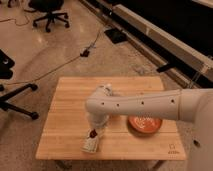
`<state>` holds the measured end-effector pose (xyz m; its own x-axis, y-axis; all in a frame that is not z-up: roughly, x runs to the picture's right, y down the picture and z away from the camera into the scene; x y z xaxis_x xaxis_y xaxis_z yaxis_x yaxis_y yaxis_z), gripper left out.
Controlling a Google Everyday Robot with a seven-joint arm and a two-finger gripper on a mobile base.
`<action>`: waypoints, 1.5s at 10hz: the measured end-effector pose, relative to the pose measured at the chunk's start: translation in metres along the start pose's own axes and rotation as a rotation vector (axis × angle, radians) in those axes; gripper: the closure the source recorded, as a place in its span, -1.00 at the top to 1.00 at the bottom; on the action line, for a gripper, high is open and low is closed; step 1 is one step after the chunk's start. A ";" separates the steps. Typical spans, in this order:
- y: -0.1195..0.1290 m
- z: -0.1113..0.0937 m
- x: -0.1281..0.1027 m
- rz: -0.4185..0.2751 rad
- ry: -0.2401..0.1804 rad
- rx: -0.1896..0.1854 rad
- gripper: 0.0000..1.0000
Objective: Place the pepper on the white sponge
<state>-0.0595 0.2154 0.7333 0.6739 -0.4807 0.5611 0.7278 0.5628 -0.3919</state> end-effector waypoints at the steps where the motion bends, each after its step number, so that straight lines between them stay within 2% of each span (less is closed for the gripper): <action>1: -0.001 0.001 -0.009 -0.028 -0.010 -0.003 -0.67; 6: -0.010 0.014 -0.045 -0.194 -0.054 -0.022 -0.66; 8: -0.012 0.018 -0.052 -0.238 -0.063 -0.028 -0.40; 9: -0.014 0.021 -0.056 -0.264 -0.068 -0.031 -0.16; 11: -0.013 0.026 -0.057 -0.283 -0.055 -0.041 0.18; 13: -0.014 0.035 -0.056 -0.288 -0.001 -0.053 0.57; 15: -0.015 0.040 -0.055 -0.286 0.047 -0.069 0.60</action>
<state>-0.1123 0.2603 0.7375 0.4446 -0.6445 0.6221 0.8946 0.3539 -0.2727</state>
